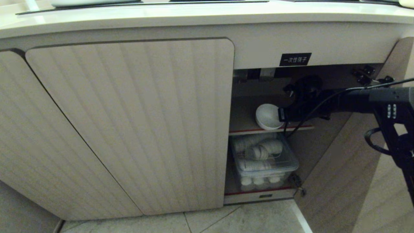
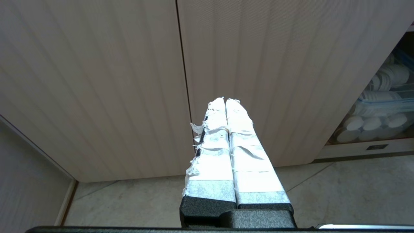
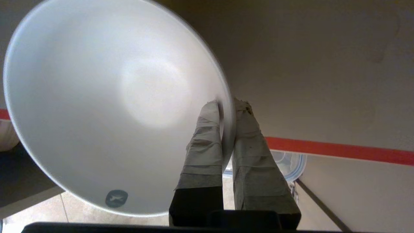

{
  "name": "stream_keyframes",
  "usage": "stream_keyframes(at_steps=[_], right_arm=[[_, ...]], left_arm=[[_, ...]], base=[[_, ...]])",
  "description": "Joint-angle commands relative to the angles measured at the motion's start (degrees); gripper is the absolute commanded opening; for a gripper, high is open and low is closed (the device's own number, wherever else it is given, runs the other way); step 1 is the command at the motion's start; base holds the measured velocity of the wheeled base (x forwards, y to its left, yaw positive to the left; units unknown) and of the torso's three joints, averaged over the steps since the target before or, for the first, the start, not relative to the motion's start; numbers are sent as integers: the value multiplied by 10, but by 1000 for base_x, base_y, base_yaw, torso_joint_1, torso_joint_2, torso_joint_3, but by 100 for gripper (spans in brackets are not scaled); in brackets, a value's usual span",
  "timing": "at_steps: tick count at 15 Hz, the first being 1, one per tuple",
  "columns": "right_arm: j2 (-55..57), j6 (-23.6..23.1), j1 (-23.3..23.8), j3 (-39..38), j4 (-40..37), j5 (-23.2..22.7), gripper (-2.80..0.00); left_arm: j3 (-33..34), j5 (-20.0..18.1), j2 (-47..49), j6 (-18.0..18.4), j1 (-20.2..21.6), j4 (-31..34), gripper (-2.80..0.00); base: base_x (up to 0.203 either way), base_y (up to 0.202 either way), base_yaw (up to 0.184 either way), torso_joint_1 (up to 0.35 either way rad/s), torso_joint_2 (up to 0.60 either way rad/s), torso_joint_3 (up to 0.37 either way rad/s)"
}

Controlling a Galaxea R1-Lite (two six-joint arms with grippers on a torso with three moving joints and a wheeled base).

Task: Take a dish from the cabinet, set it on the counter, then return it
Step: Take the bowl from the cabinet

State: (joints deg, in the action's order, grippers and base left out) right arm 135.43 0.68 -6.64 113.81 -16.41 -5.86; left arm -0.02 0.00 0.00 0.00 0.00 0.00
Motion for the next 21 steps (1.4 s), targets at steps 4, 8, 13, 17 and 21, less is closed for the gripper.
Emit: stream_keyframes(at_steps=[4,8,13,17,21], right_arm=[[-12,5,-1,-1,-24,-3,-280],[-25,5,-1,-1,-53,-4,-280],[-36,6,-1,-2,-83,-5,-280],[-39,40,-1,-1,-86,-5,-280],[-51,44,-1,-2,-113,-21,-280]], left_arm=[[0,0,0,0,0,0,-280],[0,0,0,0,0,0,-280],[0,0,0,0,0,0,-280],[0,-1,0,0,0,0,-280],[0,0,0,0,0,0,-280]], base=[[0,0,0,0,0,0],[0,0,0,0,0,0],[0,0,0,0,0,0],[0,0,0,0,0,0],[0,0,0,0,0,0]])
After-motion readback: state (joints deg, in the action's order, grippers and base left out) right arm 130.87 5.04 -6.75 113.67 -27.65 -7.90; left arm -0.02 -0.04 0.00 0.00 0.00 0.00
